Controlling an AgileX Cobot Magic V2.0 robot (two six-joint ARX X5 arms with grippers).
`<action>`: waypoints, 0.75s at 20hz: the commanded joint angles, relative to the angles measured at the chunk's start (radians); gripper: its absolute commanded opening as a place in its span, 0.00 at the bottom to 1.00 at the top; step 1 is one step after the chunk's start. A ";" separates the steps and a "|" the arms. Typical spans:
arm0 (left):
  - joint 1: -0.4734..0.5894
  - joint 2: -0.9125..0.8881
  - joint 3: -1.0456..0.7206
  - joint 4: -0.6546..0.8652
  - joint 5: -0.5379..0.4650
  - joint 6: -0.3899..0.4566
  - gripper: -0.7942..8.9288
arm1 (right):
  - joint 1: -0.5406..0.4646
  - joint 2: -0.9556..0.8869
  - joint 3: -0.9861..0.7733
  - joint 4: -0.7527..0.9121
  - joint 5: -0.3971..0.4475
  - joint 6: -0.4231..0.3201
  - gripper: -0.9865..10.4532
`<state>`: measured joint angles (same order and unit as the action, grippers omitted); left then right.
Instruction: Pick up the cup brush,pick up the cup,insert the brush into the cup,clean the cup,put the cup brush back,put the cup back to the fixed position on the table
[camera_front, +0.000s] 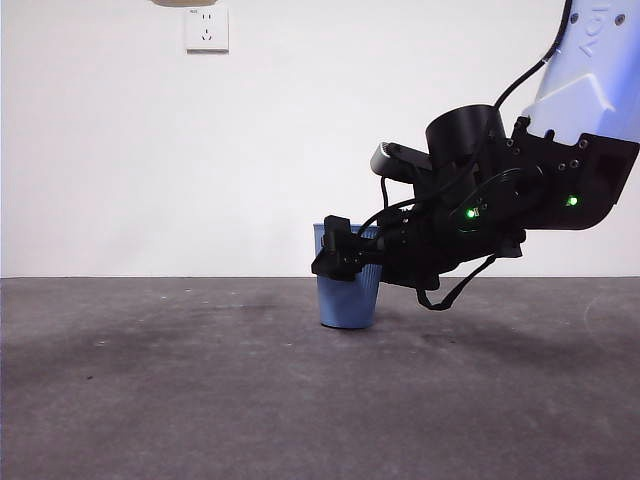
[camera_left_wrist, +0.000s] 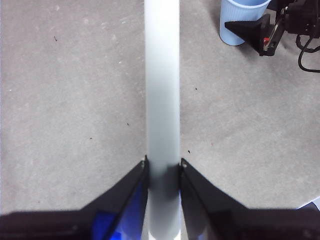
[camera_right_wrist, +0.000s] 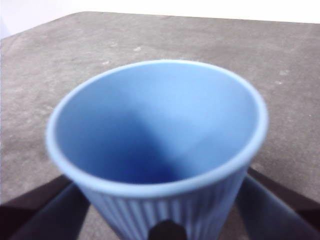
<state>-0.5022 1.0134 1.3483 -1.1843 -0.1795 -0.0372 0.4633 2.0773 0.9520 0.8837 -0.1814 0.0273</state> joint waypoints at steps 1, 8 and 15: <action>-0.002 -0.001 -0.003 0.009 0.001 -0.003 0.07 | 0.000 0.023 0.001 0.003 0.003 0.009 0.36; -0.002 0.010 -0.003 -0.020 -0.002 0.029 0.07 | 0.000 0.023 0.001 -0.002 0.000 0.008 0.08; -0.001 0.133 -0.003 -0.044 -0.003 0.163 0.07 | 0.026 -0.266 0.001 -0.459 0.005 -0.153 0.08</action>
<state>-0.5022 1.1446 1.3483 -1.2285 -0.1806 0.0887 0.4843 1.8355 0.9554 0.4484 -0.1764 -0.0769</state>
